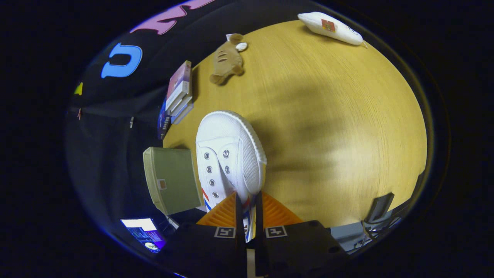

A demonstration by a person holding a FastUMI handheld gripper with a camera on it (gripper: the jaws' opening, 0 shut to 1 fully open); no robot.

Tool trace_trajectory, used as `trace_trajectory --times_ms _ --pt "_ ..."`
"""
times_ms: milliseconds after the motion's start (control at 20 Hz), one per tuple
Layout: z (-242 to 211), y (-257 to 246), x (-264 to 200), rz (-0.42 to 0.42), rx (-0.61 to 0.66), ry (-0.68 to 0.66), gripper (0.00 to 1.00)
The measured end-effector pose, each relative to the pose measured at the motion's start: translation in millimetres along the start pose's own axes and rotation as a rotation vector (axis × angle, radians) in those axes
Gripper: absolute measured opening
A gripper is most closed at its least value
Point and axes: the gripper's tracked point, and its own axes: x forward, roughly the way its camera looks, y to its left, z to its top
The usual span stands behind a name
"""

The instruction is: Open the storage box then place both shoes into the box .Put the left shoe in first, then the right shoe, with the right side of both shoes facing outward in a uniform manner.

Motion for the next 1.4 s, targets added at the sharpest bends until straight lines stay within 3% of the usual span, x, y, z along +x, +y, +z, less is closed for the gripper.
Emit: trace_trajectory --times_ms 400,700,1050,1400 --pt "-18.6 173.7 -9.5 0.106 -0.092 -0.033 0.13" --pt "-50.0 268.9 27.0 0.126 -0.101 -0.010 0.13" --pt "-71.5 324.0 88.2 0.073 -0.104 0.021 0.13" --pt "-78.6 321.8 125.4 -0.037 -0.140 0.030 0.14"
